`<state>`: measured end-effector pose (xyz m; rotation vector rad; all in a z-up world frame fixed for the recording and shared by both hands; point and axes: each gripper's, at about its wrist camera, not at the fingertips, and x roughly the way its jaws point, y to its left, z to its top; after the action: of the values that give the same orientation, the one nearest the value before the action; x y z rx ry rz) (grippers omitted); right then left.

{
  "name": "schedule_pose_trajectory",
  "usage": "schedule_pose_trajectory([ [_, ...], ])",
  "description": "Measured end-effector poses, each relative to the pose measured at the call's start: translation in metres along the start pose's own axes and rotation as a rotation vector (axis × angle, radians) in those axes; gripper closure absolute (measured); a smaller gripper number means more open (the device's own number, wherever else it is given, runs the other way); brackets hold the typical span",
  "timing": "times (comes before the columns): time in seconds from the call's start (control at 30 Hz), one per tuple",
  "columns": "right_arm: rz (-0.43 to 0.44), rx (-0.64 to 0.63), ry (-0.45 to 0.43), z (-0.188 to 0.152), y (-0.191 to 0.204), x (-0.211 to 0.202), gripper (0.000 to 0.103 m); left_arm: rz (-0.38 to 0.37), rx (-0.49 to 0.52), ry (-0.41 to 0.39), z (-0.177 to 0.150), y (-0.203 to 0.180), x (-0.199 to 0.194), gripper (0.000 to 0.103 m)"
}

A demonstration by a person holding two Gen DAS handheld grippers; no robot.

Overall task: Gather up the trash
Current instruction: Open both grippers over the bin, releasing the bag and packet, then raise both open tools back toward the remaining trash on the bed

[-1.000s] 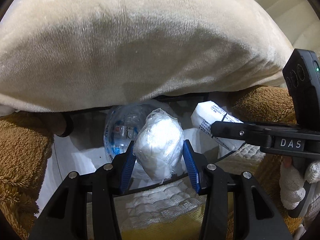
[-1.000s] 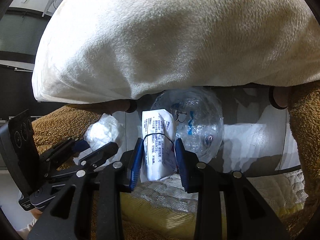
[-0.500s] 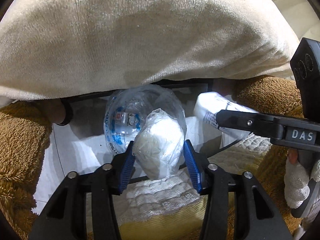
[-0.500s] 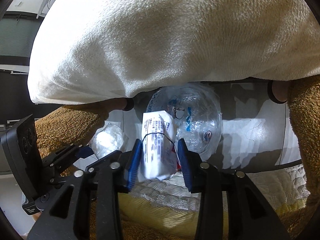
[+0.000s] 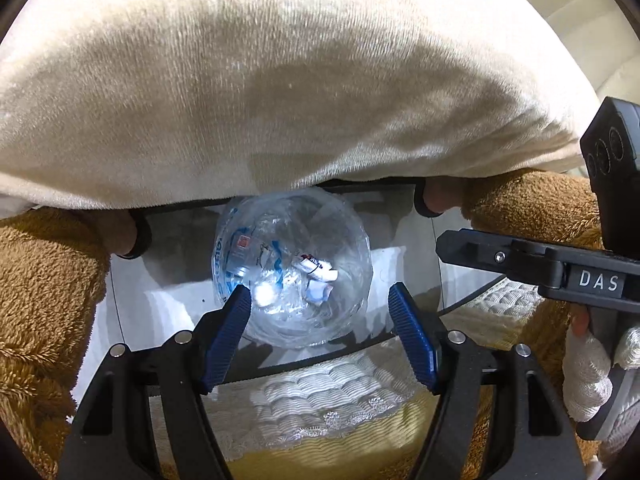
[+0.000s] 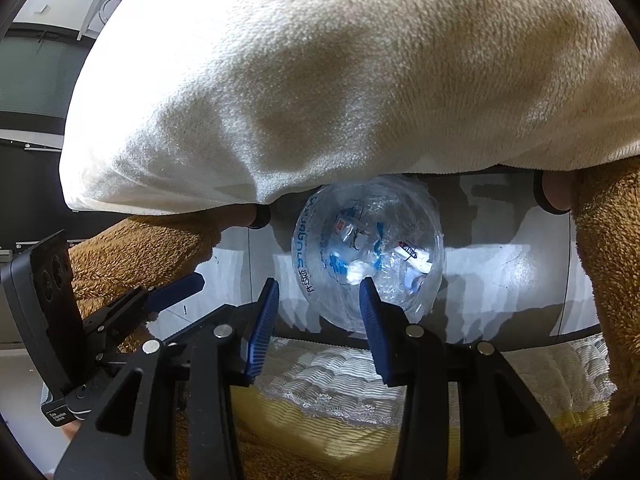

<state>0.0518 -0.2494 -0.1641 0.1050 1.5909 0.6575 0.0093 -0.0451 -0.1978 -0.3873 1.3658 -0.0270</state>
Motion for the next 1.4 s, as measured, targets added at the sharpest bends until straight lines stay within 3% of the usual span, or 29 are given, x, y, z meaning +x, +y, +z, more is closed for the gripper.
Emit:
schedule_pose_trajectory([
  [0.4, 0.065, -0.054, -0.106, -0.006, 0.003, -0.027, 0.060, -0.049, 0.015, -0.133, 0.004, 0.003, -0.031, 0.033],
  [0.63, 0.094, -0.148, -0.259, -0.011, 0.018, -0.059, 0.060, -0.069, 0.087, -0.295, 0.003, -0.007, -0.067, 0.033],
  [0.83, 0.049, -0.302, -0.426, -0.010, 0.042, -0.096, 0.057, -0.082, 0.133, -0.416, 0.011, -0.010, -0.098, 0.033],
  [1.13, 0.000, -0.401, -0.509, 0.034, 0.063, -0.125, 0.056, -0.027, 0.216, -0.540, 0.046, -0.011, -0.145, 0.033],
  [1.4, -0.072, -0.508, -0.536, 0.077, 0.087, -0.125, 0.052, -0.020, 0.193, -0.591, 0.084, 0.009, -0.173, 0.033],
])
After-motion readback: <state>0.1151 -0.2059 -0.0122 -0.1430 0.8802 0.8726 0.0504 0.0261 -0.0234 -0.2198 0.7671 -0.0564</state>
